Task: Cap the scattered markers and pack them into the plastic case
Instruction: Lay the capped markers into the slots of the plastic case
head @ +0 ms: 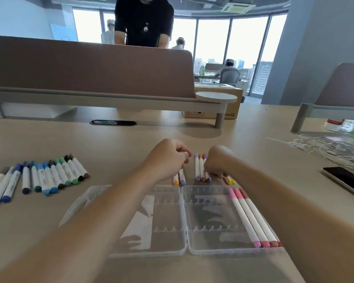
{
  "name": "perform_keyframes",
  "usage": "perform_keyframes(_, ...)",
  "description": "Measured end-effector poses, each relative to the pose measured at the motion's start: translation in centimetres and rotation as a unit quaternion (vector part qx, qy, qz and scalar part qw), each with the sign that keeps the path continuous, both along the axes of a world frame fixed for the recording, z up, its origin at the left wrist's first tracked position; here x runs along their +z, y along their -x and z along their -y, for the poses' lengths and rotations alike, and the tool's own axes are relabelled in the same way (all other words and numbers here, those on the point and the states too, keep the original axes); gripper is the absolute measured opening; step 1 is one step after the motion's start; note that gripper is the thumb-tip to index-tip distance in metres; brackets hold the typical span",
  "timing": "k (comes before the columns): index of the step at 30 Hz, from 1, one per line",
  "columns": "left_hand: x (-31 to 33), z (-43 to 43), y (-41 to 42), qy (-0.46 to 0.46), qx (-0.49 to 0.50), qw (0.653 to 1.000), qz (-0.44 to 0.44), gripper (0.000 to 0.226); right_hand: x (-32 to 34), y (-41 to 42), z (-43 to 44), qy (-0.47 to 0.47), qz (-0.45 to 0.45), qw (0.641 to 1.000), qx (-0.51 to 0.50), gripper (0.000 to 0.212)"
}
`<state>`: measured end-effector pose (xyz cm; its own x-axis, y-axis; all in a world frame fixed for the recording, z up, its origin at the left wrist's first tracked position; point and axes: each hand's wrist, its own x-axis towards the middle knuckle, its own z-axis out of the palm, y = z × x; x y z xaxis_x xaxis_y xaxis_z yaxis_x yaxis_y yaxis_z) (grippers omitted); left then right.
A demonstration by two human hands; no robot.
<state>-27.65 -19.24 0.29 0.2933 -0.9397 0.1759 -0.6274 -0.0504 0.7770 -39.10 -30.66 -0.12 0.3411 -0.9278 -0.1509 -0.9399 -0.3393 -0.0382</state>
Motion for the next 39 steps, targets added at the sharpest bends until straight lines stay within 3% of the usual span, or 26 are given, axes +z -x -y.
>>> perform_keyframes(7, -0.9, 0.2, -0.8, -0.030, -0.014, 0.999, 0.014, 0.021, 0.7, -1.8, 0.3, -0.100, -0.084, 0.991, 0.033, 0.030)
perform_keyframes(13, -0.9, -1.1, 0.1, -0.030, -0.003, 0.998, 0.047, 0.020, 1.5, -0.1, -0.5, -0.089, -0.037, 0.995, 0.024, 0.020)
perform_keyframes(17, -0.6, -2.3, 1.9, -0.033, -0.010, 0.997, 0.070, 0.019, 3.6, 2.8, -3.1, -0.126, 0.029, 0.991, 0.030, 0.030)
perform_keyframes(28, -1.5, -3.8, 8.0, -0.082, -0.106, 0.971, 0.200, 0.026, 3.1, 9.1, -7.7, -0.264, -0.003, 0.964, 0.041, 0.029)
perform_keyframes(33, -2.1, -4.4, 9.2, -0.117, -0.139, 0.957, 0.228, 0.020, 2.2, 9.9, -8.0, -0.260, 0.002, 0.965, 0.040, 0.031)
perform_keyframes(37, -2.1, -4.9, 9.3, -0.108, -0.162, 0.952, 0.237, 0.038, 2.0, 10.2, -7.6, -0.244, -0.015, 0.969, 0.044, 0.041)
perform_keyframes(39, -2.2, -5.1, 9.3, -0.110, -0.172, 0.952, 0.230, 0.014, 1.8, 10.2, -7.4, -0.253, -0.022, 0.966, 0.044, 0.038)
